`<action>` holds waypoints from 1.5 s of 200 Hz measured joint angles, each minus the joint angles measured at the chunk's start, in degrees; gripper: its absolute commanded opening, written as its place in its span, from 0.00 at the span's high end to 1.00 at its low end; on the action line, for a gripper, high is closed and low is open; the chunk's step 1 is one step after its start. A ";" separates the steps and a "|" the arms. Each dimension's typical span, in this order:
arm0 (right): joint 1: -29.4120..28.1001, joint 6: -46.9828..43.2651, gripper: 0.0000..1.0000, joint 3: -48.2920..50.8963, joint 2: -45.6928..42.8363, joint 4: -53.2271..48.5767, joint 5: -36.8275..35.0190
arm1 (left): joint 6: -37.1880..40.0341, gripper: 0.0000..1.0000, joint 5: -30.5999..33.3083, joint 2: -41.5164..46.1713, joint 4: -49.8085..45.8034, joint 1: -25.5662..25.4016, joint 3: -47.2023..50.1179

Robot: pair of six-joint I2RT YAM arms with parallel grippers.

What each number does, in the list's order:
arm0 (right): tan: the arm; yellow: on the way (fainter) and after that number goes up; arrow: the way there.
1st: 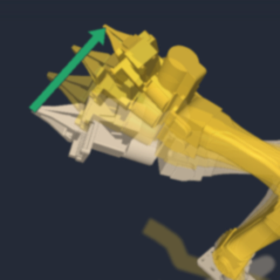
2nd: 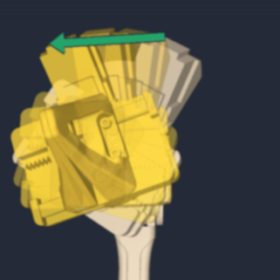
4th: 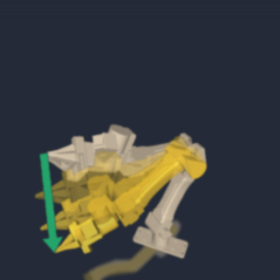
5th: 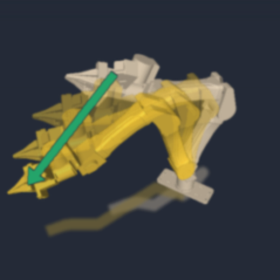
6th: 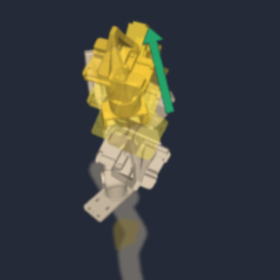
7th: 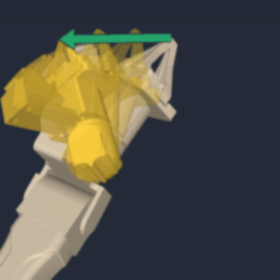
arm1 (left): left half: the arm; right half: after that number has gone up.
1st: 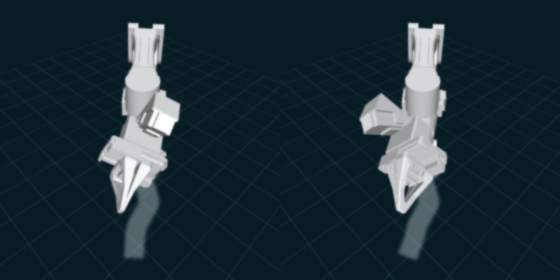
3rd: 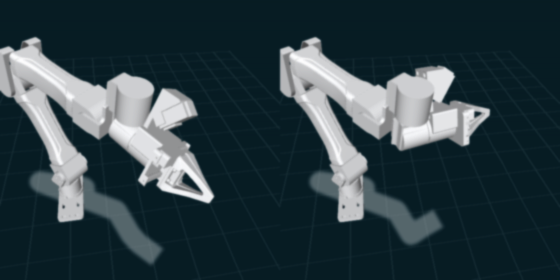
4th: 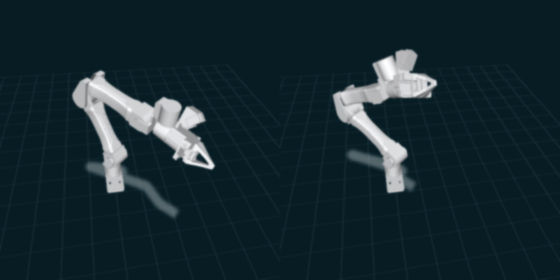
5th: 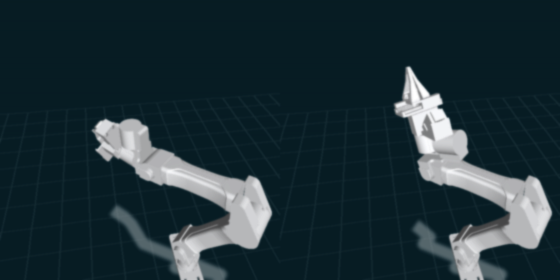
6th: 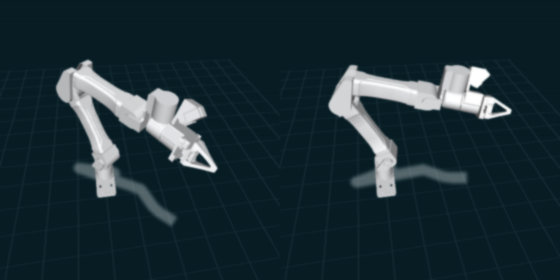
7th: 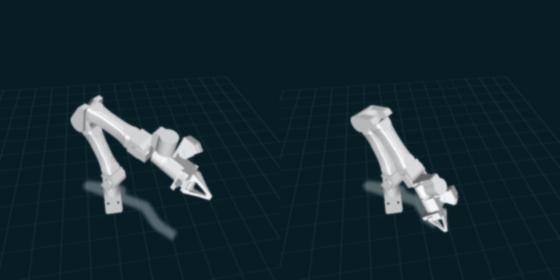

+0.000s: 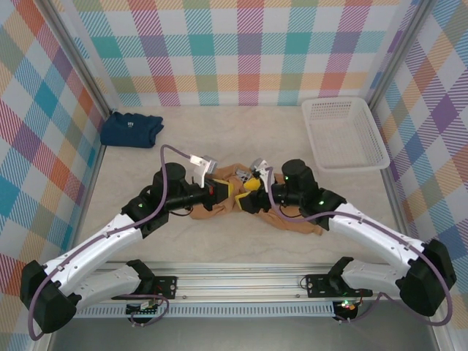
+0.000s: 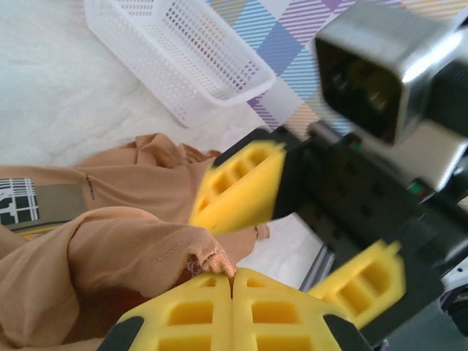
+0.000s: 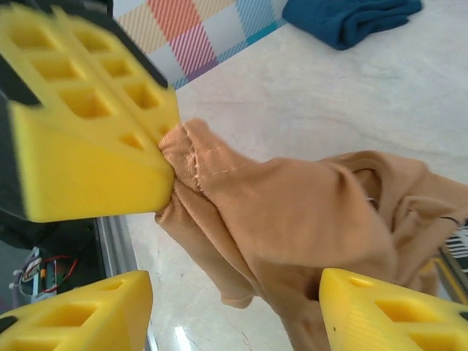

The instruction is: Fold the inside-out t-shirt

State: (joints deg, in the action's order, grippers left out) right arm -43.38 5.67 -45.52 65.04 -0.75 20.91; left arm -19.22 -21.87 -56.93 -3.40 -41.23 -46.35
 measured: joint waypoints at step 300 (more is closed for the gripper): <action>0.15 -6.58 0.76 29.57 -15.41 16.13 -8.39 | -8.44 1.00 -12.70 -30.42 -2.86 2.51 -4.98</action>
State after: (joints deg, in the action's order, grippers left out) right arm -43.22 -0.91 -15.94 49.63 15.38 12.51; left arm -27.66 -34.57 -87.35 -6.26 -38.72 -51.33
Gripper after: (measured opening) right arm 0.125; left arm 0.055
